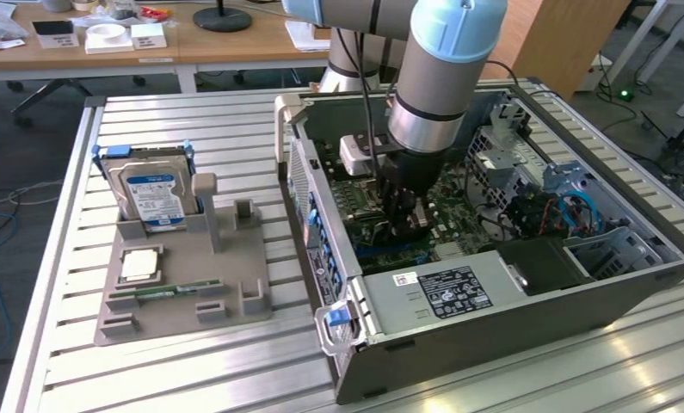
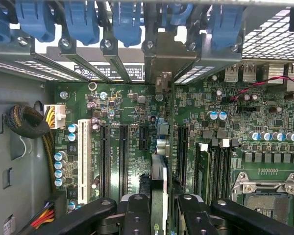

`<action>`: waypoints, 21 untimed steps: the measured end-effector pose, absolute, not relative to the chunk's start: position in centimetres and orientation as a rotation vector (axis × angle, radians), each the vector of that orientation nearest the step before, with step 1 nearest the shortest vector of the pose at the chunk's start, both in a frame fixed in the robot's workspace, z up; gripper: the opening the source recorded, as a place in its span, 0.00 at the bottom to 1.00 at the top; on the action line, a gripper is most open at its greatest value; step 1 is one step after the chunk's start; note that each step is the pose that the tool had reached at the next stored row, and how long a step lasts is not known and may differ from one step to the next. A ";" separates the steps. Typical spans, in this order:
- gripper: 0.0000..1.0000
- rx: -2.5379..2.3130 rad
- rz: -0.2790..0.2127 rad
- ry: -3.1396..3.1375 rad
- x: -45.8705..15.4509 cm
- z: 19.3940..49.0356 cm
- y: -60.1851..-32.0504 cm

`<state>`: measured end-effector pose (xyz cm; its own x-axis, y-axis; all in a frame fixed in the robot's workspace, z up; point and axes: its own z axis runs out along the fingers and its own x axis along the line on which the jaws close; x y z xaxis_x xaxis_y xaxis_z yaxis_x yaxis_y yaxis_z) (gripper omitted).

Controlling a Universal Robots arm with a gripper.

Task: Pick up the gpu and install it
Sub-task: 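Insert the gpu into the slot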

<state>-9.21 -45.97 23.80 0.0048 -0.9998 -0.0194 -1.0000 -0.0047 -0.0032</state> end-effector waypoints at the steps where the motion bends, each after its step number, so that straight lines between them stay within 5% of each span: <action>1: 0.26 -2.215 0.020 2.205 -9.2 23.8 -46.0; 3: 0.27 -2.214 0.018 2.204 -9.2 23.7 -46.0; 6: 0.45 -2.215 0.018 2.205 -9.2 23.8 -46.0; 9: 0.51 -2.215 0.018 2.205 -9.2 23.8 -46.0; 21: 0.51 -2.215 0.018 2.205 -9.2 25.0 -46.0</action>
<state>-9.21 -45.96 24.96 0.0049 -0.9998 -0.0193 -1.0000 -0.0048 -0.0032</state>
